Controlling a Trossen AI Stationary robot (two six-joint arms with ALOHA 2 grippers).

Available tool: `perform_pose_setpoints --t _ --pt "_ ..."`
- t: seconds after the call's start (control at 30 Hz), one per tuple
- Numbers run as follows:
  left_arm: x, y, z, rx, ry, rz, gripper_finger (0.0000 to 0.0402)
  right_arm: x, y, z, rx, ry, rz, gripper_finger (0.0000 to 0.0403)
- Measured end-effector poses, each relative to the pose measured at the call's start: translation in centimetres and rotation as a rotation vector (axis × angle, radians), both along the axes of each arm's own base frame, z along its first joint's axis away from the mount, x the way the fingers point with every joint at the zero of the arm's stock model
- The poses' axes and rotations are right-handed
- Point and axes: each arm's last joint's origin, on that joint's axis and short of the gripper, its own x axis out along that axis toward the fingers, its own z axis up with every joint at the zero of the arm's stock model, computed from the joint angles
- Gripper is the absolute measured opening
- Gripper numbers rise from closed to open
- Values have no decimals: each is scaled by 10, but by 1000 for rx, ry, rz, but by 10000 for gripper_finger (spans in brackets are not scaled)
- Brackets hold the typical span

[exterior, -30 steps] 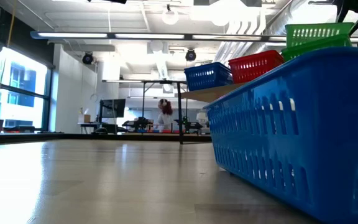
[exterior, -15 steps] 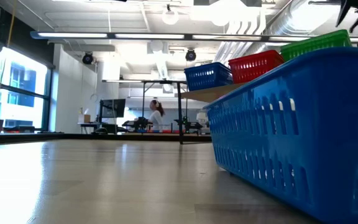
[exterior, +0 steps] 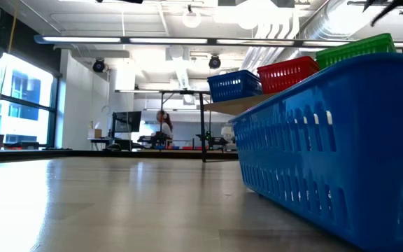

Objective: Stack baskets on shelf by color
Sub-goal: Stack the red basket on the stacked red basket on the shelf

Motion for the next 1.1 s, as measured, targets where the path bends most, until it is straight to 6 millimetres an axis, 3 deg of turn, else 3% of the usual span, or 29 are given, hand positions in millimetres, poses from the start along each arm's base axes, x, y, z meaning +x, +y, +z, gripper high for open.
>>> perform_pose_setpoints --t 0.3,0.63,0.87,1.1 --pt "0 0 -1 -129 -84 52 223 44 6 7 -149 -5 369 103" --pt "-1 0 -3 -141 -74 58 223 90 25 -11 -52 144 764 103" --pt "-1 0 -3 -141 -74 58 223 106 52 -21 -35 220 898 103" --pt "-2 0 -4 -141 -58 58 223 109 83 -30 7 274 987 103"
